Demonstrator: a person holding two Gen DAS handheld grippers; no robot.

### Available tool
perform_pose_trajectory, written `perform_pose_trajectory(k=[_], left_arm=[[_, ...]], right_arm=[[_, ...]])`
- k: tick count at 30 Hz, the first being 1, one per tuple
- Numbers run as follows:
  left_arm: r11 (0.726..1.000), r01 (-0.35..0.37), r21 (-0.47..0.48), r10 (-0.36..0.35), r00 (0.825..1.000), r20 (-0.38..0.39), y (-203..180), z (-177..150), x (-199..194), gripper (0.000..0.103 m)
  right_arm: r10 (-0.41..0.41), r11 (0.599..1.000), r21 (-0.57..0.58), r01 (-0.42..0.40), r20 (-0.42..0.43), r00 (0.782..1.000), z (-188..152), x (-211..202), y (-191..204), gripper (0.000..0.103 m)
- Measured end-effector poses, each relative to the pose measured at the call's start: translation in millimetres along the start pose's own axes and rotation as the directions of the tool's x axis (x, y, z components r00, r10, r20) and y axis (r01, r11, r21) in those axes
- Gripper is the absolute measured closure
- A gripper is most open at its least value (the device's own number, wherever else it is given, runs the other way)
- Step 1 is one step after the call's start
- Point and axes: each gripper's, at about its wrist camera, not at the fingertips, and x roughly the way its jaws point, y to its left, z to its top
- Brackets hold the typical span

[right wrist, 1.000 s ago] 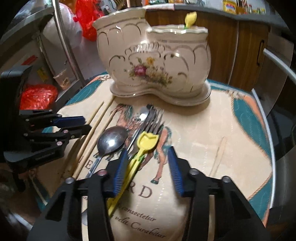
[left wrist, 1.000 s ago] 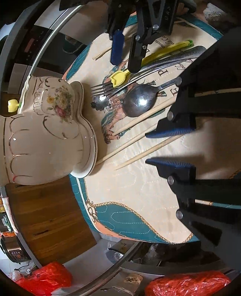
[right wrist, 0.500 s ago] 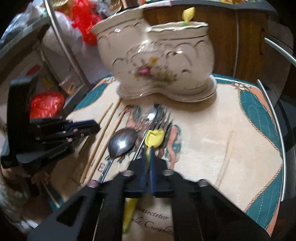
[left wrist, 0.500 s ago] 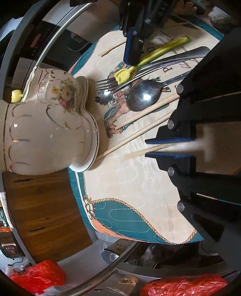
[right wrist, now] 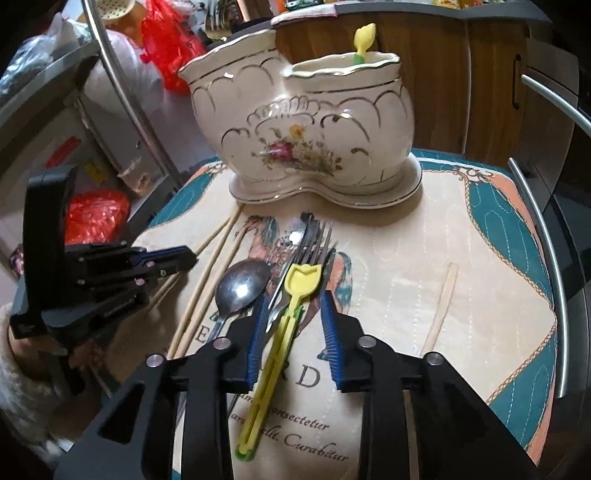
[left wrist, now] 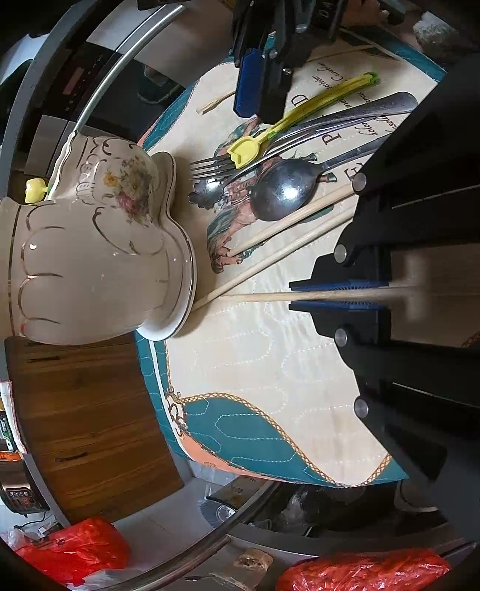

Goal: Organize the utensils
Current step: 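Grasp a wooden chopstick with the left tool while the right tool grasps a yellow-handled fork, then lift the chopstick and yellow fork and carry them above the vase openings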

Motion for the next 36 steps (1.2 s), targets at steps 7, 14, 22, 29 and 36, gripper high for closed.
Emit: perform_pose_trajectory(k=[7, 14, 22, 29, 36], left_arm=[[1.0, -0.005, 0.007, 0.005, 1.0, 0.001, -2.3, 0.3, -1.2, 0.098], [1.0, 0.002, 0.007, -0.002, 1.0, 0.003, -2.3, -0.2, -2.3, 0.098], [1.0, 0.016, -0.009, -0.015, 0.999, 0.043, 1.4, 0.4, -15.3, 0.098], [0.998, 0.039, -0.055, -0.028, 0.981, 0.19, 11.6, 7.0, -57.5, 0.098], [0.996, 0.081, -0.045, -0.055, 0.904, 0.425, 15.2, 23.7, -119.1, 0.098]], right_arm=[[0.007, 1.0, -0.024, -0.008, -0.048, 0.999, -5.9, 12.4, 8.2, 0.078], [0.064, 0.996, 0.066, -0.062, -0.033, 0.997, -2.8, 6.8, -5.0, 0.092], [0.071, 0.995, 0.067, -0.074, 0.047, 0.996, 1.5, -9.4, -7.3, 0.092], [0.072, 0.995, 0.057, -0.086, 0.217, 0.974, 12.6, -44.1, -10.9, 0.092], [0.057, 0.996, 0.043, -0.078, 0.366, 0.929, 33.9, -71.7, -16.1, 0.092]])
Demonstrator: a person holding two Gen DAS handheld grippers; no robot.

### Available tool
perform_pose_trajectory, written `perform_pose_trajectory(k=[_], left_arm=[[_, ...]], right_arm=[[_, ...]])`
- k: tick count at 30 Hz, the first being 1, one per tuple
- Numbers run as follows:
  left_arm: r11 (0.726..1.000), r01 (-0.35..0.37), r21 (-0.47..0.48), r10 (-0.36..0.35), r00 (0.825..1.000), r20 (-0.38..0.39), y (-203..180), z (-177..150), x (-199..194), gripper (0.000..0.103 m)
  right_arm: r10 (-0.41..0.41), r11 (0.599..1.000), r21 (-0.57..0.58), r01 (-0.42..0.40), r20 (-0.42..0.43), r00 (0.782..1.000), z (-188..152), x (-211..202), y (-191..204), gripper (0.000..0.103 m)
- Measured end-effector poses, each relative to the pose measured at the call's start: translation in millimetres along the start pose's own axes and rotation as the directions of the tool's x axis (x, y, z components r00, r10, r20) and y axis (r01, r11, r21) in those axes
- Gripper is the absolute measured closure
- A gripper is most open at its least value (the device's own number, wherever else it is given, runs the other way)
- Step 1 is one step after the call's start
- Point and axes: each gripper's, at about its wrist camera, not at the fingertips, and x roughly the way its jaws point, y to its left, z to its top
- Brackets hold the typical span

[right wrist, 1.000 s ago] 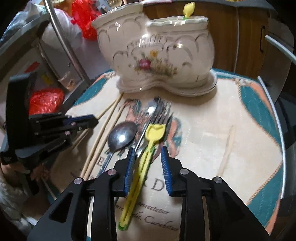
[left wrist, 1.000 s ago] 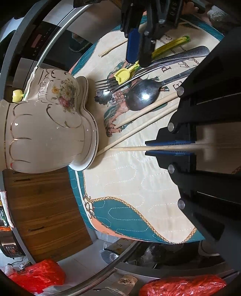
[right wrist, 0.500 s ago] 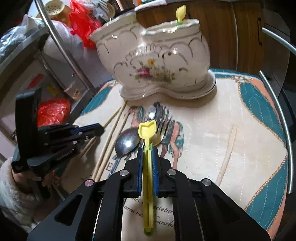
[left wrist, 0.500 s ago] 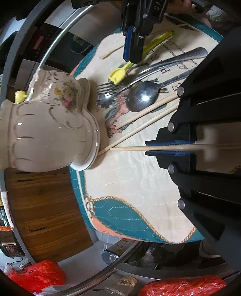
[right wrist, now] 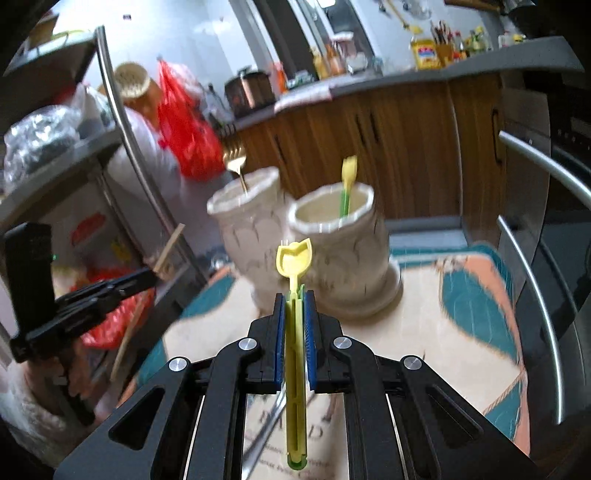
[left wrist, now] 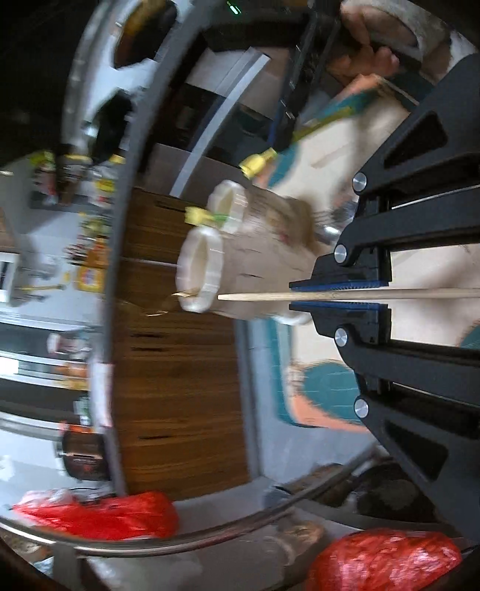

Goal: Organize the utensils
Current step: 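Lift the chopstick and yellow fork and carry them above the vase openings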

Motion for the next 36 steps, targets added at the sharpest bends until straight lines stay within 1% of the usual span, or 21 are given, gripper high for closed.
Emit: perform_pose_trajectory(k=[2, 3, 5, 7, 9, 11, 15, 18, 19, 23, 27, 29, 31, 33, 36], left_arm=[[1.0, -0.009, 0.017, 0.008, 0.998, 0.068, -2.9, 19.0, -5.6, 0.098], [1.0, -0.006, 0.021, 0.004, 0.996, 0.088, -4.3, 25.3, -6.4, 0.098], [0.999, 0.001, 0.033, -0.005, 0.992, 0.129, -6.1, 48.2, -2.8, 0.098], [0.999, 0.028, 0.024, -0.032, 0.985, 0.172, -6.2, 70.0, 2.2, 0.098], [0.998, 0.07, 0.007, -0.07, 0.98, 0.184, -5.9, 90.3, 13.3, 0.098], [0.996, 0.092, 0.007, -0.091, 0.977, 0.193, -10.4, 101.6, 21.7, 0.098], [0.995, 0.099, 0.011, -0.099, 0.967, 0.233, -20.9, 118.4, 49.2, 0.098], [0.995, 0.095, -0.005, -0.09, 0.955, 0.281, -20.6, 128.0, 61.3, 0.098], [0.995, 0.095, -0.016, -0.085, 0.949, 0.303, -20.3, 132.2, 67.8, 0.098], [0.997, 0.069, -0.036, -0.053, 0.943, 0.33, -18.2, 136.0, 87.7, 0.098], [0.999, 0.035, -0.035, -0.02, 0.935, 0.355, -17.5, 131.2, 99.5, 0.098], [0.999, 0.038, -0.03, -0.023, 0.923, 0.385, -19.2, 127.6, 100.9, 0.098], [1.0, 0.004, -0.004, -0.002, 0.918, 0.397, -23.8, 124.3, 101.9, 0.098], [1.0, -0.01, 0.015, 0.003, 0.917, 0.399, -27.8, 120.7, 103.1, 0.098], [1.0, -0.005, 0.028, -0.006, 0.921, 0.39, -28.9, 115.2, 102.0, 0.098]], right_arm=[[-0.003, 1.0, -0.022, 0.004, 0.049, 0.999, 15.8, 3.0, 2.1, 0.092], [0.0, 1.0, -0.03, 0.002, 0.066, 0.998, 23.4, 5.8, 2.6, 0.092], [0.01, 0.999, -0.04, -0.005, 0.109, 0.994, 43.4, 10.5, 1.5, 0.092], [0.021, 0.999, -0.04, -0.016, 0.143, 0.989, 57.9, 13.6, -0.3, 0.092], [0.025, 0.999, -0.038, -0.018, 0.182, 0.983, 72.6, 21.9, -2.6, 0.092], [0.035, 0.999, -0.026, -0.031, 0.217, 0.976, 85.1, 33.1, -7.7, 0.092], [0.028, 1.0, -0.012, -0.026, 0.233, 0.972, 96.4, 51.6, -16.2, 0.092], [0.012, 1.0, -0.012, -0.01, 0.248, 0.969, 100.5, 63.7, -20.1, 0.092], [0.006, 1.0, -0.009, -0.004, 0.253, 0.967, 101.5, 67.4, -22.3, 0.092], [-0.018, 1.0, -0.015, 0.023, 0.277, 0.961, 99.0, 74.8, -26.3, 0.092], [-0.043, 0.997, -0.046, 0.06, 0.304, 0.952, 95.5, 81.9, -24.0, 0.092], [-0.049, 0.995, -0.071, 0.074, 0.31, 0.949, 93.2, 86.3, -20.9, 0.092], [-0.051, 0.993, -0.089, 0.083, 0.31, 0.949, 91.1, 89.9, -17.7, 0.092], [-0.052, 0.991, -0.104, 0.089, 0.313, 0.948, 88.4, 93.3, -16.4, 0.092], [-0.052, 0.988, -0.121, 0.094, 0.317, 0.947, 84.6, 93.9, -13.4, 0.092]])
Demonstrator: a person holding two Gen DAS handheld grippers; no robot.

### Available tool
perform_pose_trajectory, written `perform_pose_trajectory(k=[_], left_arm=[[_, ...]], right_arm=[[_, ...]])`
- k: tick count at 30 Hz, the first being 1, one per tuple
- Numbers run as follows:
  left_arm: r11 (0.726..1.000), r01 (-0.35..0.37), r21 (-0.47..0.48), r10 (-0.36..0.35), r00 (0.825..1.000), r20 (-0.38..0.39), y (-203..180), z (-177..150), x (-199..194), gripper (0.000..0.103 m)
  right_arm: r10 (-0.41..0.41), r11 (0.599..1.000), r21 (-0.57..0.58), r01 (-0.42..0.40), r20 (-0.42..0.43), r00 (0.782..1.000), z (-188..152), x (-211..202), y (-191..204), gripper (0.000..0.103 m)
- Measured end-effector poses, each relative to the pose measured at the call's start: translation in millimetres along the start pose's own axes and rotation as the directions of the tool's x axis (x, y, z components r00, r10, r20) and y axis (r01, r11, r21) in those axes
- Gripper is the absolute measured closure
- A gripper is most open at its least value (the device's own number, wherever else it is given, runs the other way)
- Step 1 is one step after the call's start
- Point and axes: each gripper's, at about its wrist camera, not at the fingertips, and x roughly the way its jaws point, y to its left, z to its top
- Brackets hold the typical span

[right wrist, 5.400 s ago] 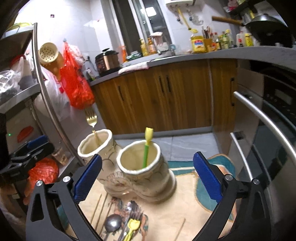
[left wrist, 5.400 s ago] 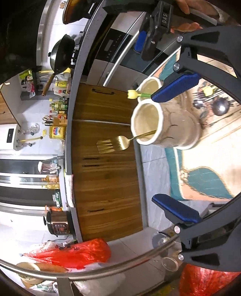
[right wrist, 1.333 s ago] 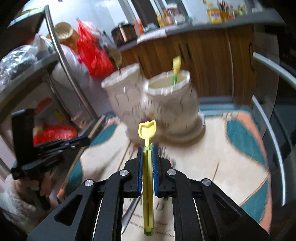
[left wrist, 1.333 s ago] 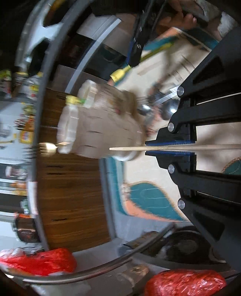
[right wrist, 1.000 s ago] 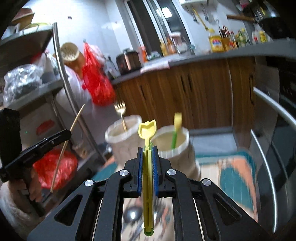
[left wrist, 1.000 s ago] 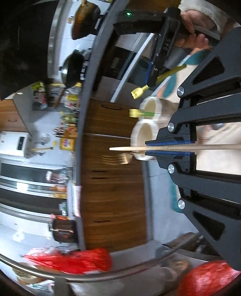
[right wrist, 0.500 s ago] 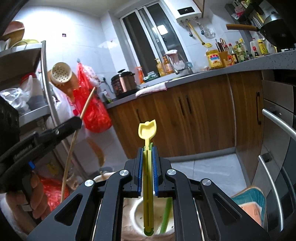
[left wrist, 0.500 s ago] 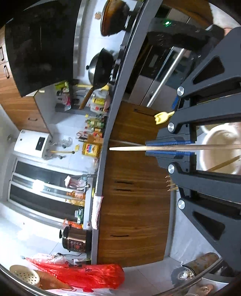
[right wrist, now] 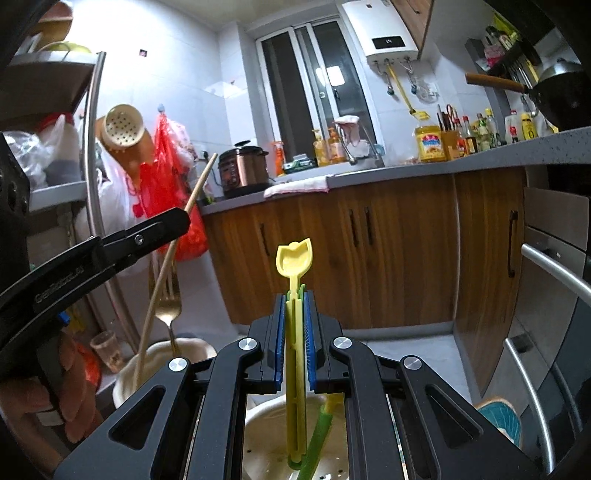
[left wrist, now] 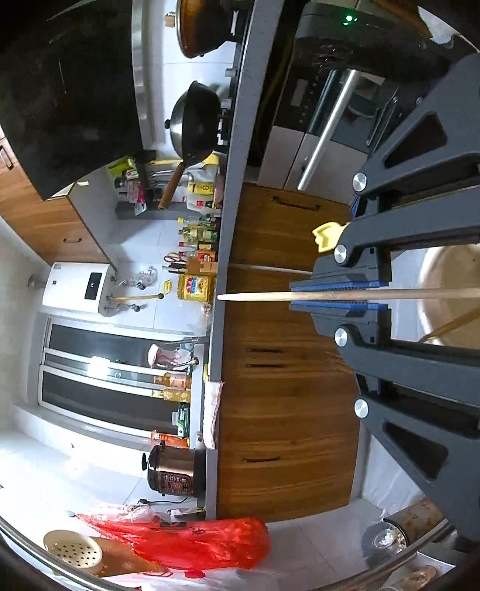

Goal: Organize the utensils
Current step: 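Lift the chopstick and yellow fork and carry them above the vase openings, then drop the chopstick into the larger vase while the right tool drops the yellow fork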

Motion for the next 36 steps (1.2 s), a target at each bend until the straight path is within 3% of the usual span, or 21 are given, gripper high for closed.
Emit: perform_pose_trajectory(k=[5, 8, 13, 20, 31, 36], left_arm=[[1.0, 0.015, 0.013, -0.015, 0.999, -0.031, 3.1, -3.9, -14.4, 0.098], [0.999, 0.039, 0.011, -0.038, 0.995, -0.087, 7.1, -6.0, -24.5, 0.098], [0.997, 0.067, -0.023, -0.07, 0.981, -0.179, 17.5, -12.2, -41.3, 0.098], [0.997, 0.067, -0.031, -0.073, 0.966, -0.25, 23.0, -27.0, -52.5, 0.098], [0.998, 0.03, -0.047, -0.045, 0.929, -0.367, 32.9, -41.3, -50.5, 0.098], [0.999, 0.026, -0.044, -0.041, 0.923, -0.383, 32.4, -44.1, -52.2, 0.098]], right_arm=[[0.008, 1.0, -0.014, -0.008, -0.011, 1.0, -3.7, -3.4, 0.7, 0.092], [0.015, 1.0, 0.003, -0.015, -0.027, 1.0, -3.8, -8.6, -1.3, 0.092], [0.044, 0.996, 0.084, -0.04, -0.052, 0.998, -3.2, -22.6, -13.8, 0.092], [0.061, 0.99, 0.132, -0.05, -0.079, 0.995, -5.9, -42.9, -23.8, 0.092], [0.003, 1.0, 0.016, 0.0, -0.2, 0.98, -13.9, -57.2, -9.5, 0.092], [-0.02, 1.0, -0.01, 0.018, -0.237, 0.971, -19.9, -53.4, -6.6, 0.092]])
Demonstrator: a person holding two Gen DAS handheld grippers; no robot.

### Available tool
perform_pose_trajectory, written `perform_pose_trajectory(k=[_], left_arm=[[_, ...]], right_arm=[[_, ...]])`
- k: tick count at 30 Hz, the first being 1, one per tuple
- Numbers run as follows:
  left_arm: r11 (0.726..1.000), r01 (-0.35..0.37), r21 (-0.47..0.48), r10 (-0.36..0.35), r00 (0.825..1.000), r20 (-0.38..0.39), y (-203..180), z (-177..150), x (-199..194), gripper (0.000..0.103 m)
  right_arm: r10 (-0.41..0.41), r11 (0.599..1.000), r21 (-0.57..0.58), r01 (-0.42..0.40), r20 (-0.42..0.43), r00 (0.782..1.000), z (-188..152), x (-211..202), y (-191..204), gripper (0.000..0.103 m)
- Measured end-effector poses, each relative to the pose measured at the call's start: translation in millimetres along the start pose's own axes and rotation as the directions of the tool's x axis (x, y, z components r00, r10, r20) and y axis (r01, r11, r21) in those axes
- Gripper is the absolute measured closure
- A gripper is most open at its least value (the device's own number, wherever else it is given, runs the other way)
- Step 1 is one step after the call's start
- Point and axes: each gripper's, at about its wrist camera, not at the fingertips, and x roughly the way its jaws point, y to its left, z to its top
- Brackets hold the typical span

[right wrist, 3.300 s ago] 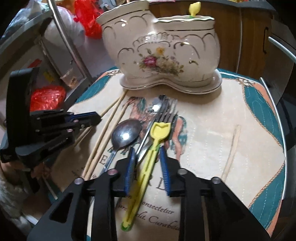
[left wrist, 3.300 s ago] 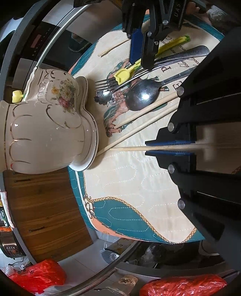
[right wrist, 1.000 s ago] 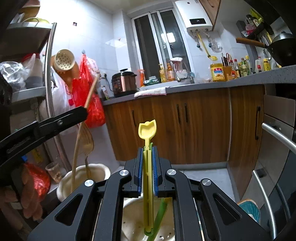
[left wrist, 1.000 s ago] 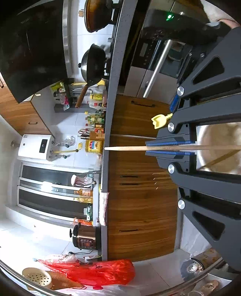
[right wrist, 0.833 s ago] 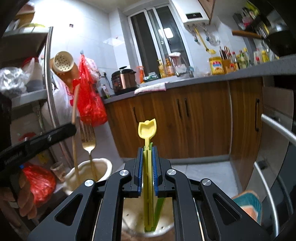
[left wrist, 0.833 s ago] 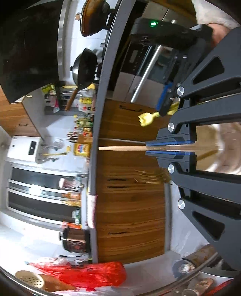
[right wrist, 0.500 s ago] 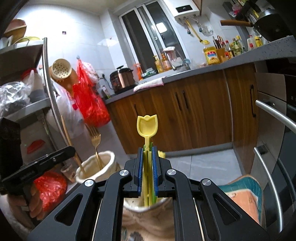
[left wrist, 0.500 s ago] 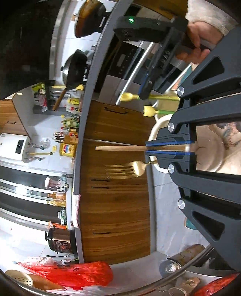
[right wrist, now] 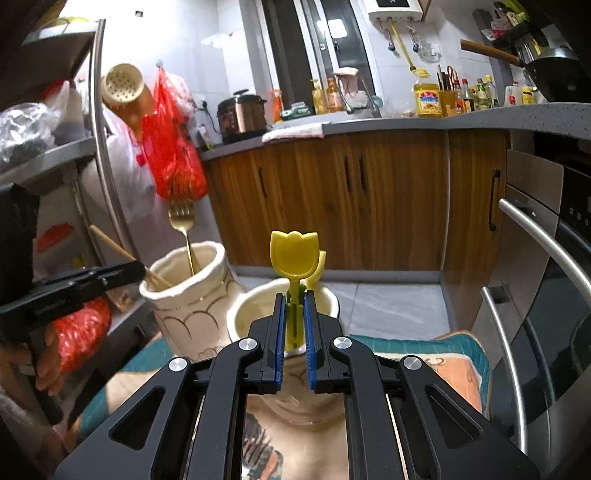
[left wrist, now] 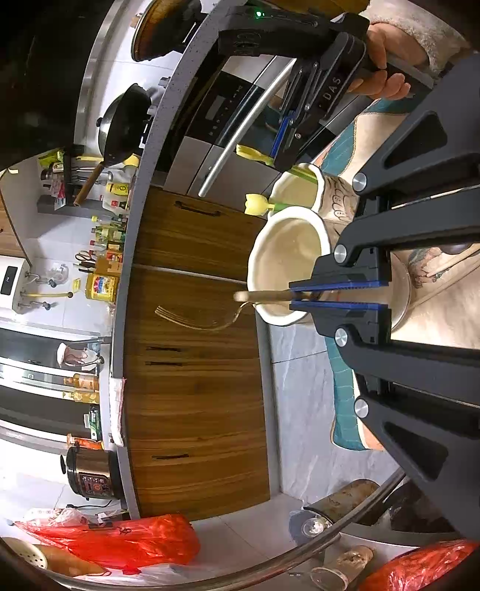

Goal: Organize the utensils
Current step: 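Drop the chopstick into the larger vase while the right tool drops the yellow fork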

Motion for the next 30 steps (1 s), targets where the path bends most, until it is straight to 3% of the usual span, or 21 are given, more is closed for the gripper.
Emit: perform_pose_trajectory(k=[10, 21, 23, 27, 30], left_arm=[[1.0, -0.014, 0.002, 0.014, 1.0, 0.0, 1.4, -0.5, -2.0, 0.098], [0.999, -0.035, -0.004, 0.035, 0.999, -0.004, 6.8, 0.8, -3.4, 0.079], [0.999, -0.041, -0.005, 0.041, 0.999, -0.005, 6.5, 1.5, -3.9, 0.069], [0.998, -0.06, -0.003, 0.06, 0.998, -0.029, 4.9, 1.1, -5.6, 0.061], [0.998, -0.07, -0.01, 0.069, 0.997, -0.046, 4.2, -0.2, -11.7, 0.052]], right_arm=[[-0.011, 0.999, 0.033, 0.012, -0.036, 0.999, -1.9, 4.5, -5.7, 0.092], [-0.023, 0.997, 0.067, 0.026, -0.042, 0.999, -0.9, 4.4, -11.1, 0.083], [-0.028, 0.997, 0.075, 0.031, -0.045, 0.999, -0.8, 3.4, -12.5, 0.077], [-0.027, 0.994, 0.101, 0.032, -0.052, 0.998, -1.1, -3.5, -14.7, 0.068], [-0.021, 0.992, 0.125, 0.027, -0.047, 0.999, -1.4, -14.9, -14.6, 0.054]])
